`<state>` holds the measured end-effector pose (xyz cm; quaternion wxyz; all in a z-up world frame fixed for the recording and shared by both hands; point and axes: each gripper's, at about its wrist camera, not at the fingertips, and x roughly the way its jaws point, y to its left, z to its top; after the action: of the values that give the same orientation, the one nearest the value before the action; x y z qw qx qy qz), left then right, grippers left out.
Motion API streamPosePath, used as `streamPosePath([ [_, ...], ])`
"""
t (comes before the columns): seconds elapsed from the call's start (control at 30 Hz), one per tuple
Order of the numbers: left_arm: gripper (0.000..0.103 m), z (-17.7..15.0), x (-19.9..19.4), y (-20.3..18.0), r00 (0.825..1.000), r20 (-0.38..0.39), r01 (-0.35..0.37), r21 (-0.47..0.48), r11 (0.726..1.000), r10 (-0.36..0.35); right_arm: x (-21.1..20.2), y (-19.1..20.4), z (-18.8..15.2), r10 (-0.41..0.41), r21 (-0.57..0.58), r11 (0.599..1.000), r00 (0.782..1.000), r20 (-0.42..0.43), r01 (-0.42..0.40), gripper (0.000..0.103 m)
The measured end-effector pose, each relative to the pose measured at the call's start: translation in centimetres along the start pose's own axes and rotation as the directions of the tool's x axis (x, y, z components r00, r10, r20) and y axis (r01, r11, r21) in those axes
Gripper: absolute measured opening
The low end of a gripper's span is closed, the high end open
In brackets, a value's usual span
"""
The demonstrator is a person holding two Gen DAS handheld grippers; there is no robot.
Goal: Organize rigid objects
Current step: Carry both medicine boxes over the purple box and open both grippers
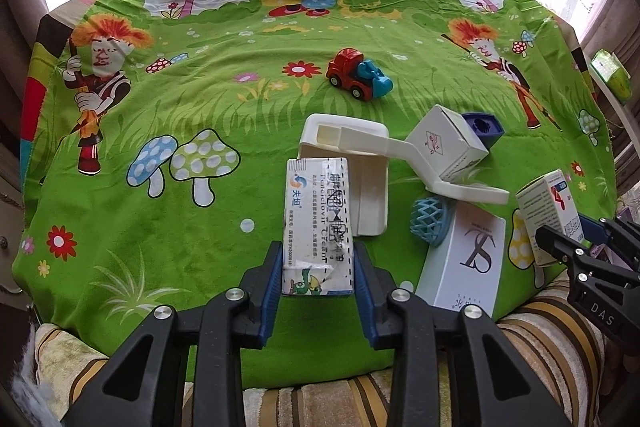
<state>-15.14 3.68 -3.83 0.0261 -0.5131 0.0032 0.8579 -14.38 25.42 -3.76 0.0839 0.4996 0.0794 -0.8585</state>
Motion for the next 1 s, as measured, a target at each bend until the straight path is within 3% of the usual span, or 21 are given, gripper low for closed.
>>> streamPosePath([
  [0.17, 0.034, -0.1, -0.9, 0.2, 1.000, 0.014, 0.026, -0.021, 0.999, -0.026, -1.2, -0.5, -0.4, -0.011, 0.019, 1.000, 0.999, 0.041, 0.010, 0.045],
  [0.43, 0.034, -0.5, -4.4, -1.0, 0.987, 0.113, 0.116, -0.029, 0.993, -0.112, -3.7, -1.8, -1.5, -0.017, 0.063, 0.998, 0.994, 0.104, 0.011, 0.045],
  [0.67, 0.034, -1.4, -5.7, -5.7, 0.966, 0.085, 0.239, 0.046, 0.970, -0.243, -5.9, -3.4, -3.5, -0.014, 0.103, 0.995, 0.992, 0.124, 0.002, 0.045],
  [1.0, 0.034, -3.2, -7.4, -13.3, 0.944, 0.033, 0.317, 0.194, 0.928, -0.329, -8.6, -7.8, -7.0, -0.047, 0.196, 0.980, 0.991, 0.122, 0.023, 0.045],
])
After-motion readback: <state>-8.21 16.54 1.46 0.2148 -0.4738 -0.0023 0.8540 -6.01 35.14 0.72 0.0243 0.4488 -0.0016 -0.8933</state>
